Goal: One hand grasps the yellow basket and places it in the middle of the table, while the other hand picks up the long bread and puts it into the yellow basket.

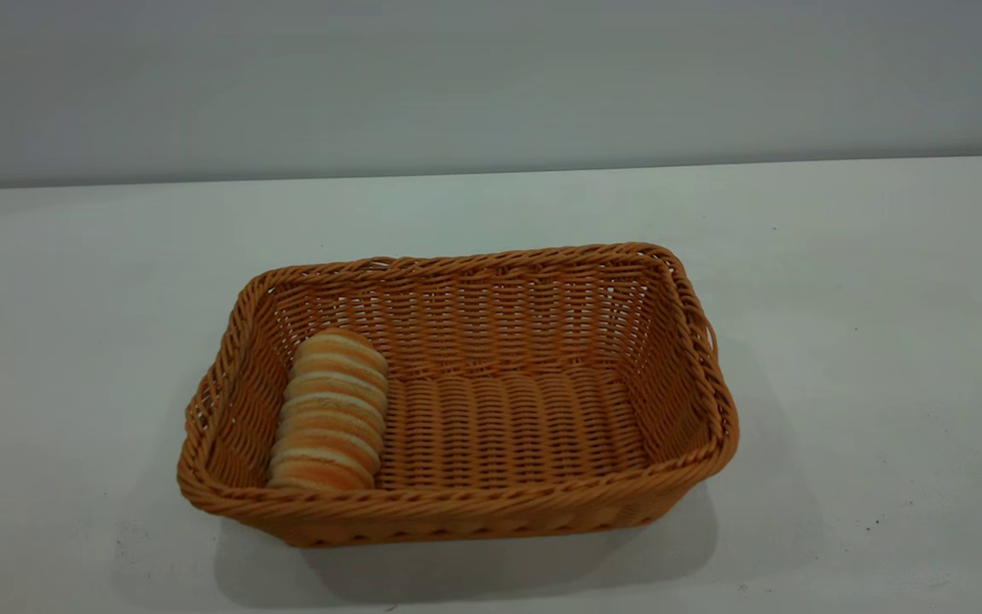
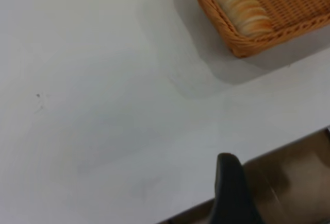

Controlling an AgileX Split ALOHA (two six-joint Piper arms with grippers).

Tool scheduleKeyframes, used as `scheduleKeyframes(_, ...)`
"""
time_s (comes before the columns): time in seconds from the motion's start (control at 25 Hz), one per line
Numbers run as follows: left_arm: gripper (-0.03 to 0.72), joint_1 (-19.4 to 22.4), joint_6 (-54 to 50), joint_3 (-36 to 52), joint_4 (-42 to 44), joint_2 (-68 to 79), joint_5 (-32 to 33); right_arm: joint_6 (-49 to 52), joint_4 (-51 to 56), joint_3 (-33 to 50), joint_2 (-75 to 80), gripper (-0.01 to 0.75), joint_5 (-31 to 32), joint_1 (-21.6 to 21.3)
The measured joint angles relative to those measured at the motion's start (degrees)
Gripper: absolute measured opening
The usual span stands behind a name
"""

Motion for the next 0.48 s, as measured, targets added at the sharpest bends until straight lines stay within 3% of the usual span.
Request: scheduleKeyframes(0.48, 0.530, 0.0, 0.0, 0.0, 0.1, 0.0, 0.0, 0.0, 0.0, 0.0, 0.0, 0.587, 0.3, 0.0)
